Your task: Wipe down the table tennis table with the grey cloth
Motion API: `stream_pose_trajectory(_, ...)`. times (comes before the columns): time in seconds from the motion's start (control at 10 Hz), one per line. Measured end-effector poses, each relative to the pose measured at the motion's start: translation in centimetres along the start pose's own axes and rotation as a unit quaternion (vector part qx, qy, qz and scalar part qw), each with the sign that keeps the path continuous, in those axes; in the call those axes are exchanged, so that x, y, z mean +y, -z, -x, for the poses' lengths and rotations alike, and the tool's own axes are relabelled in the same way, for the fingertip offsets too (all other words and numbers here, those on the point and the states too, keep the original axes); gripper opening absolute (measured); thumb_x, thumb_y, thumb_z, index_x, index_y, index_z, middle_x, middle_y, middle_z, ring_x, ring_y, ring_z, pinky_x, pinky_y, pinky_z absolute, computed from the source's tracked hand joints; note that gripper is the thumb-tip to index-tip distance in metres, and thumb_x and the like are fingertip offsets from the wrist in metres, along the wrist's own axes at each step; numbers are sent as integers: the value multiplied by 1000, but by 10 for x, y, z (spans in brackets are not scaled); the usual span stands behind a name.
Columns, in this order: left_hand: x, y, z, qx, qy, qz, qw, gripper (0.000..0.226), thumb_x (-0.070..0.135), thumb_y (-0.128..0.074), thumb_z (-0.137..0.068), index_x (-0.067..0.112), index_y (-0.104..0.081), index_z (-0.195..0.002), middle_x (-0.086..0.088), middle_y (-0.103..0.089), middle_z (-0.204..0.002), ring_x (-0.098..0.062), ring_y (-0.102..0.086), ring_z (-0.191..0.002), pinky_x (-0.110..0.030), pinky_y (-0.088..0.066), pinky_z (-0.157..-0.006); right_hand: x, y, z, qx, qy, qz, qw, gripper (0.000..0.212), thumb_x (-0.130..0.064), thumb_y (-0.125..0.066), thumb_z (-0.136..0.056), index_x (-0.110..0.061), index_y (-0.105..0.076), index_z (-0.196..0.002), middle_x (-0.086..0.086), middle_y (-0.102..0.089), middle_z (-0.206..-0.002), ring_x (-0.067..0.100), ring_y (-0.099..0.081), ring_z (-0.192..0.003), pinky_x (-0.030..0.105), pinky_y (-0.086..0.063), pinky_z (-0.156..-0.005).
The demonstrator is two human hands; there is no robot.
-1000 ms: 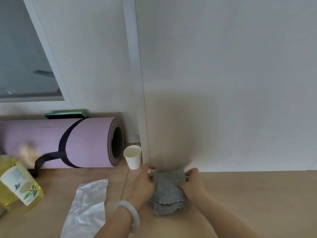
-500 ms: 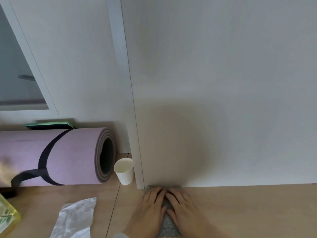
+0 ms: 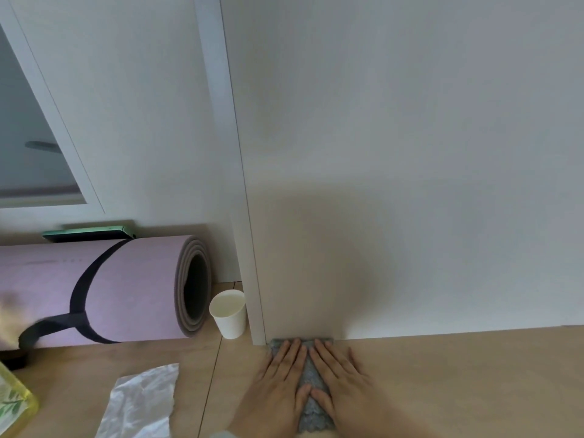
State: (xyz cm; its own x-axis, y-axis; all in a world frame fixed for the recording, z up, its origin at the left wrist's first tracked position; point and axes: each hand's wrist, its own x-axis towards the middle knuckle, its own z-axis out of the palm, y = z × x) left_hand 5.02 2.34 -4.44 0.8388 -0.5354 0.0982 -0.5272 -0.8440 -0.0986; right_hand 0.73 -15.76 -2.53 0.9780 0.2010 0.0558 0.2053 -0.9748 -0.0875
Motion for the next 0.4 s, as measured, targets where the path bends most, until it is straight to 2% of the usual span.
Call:
stream_pose_trajectory(0.1,0,-4,-3,-11,-15,-6,1000,73,39,2,-104,7,-54,-139,-2,-55,-143,-10,11,-150,-25,-11,-112,-3,0,4,-10,1,32,999,78,-54,-3,-103,-32,-78,-105,-15,-72,-113,-1,-67,-104,32,-15,-108)
stream_pose_trajectory(0.2,6,1,-7,-59,-29,41,997,64,45,-26,-96,6,-59,-134,0,-66,-129,-5,-43,-134,-23,-15,-113,-3,14,9,-41,-37,19,998,58,-79,-52,-77,-38,-75,-111,-18,-67,-123,-6,-63,-110,25,-26,-108)
stream_pose_trajectory(0.3,4,20,-21,-45,-35,81,995,57,40,-32,-100,9,-49,-145,1,-44,-151,-12,-40,-141,-27,-21,-119,16,26,6,-76,-57,-39,995,66,-54,-37,-102,-18,-26,-157,-1,-17,-165,8,-17,-151,24,-10,-120)
stream_pose_trajectory(0.4,2,33,-44,-77,-51,70,993,51,36,-25,-107,9,-35,-149,-8,-32,-158,-23,-31,-144,-37,-18,-120,33,50,3,-87,-97,-80,988,77,-60,-16,-99,-12,-7,-159,4,-2,-167,15,-1,-154,28,-2,-121)
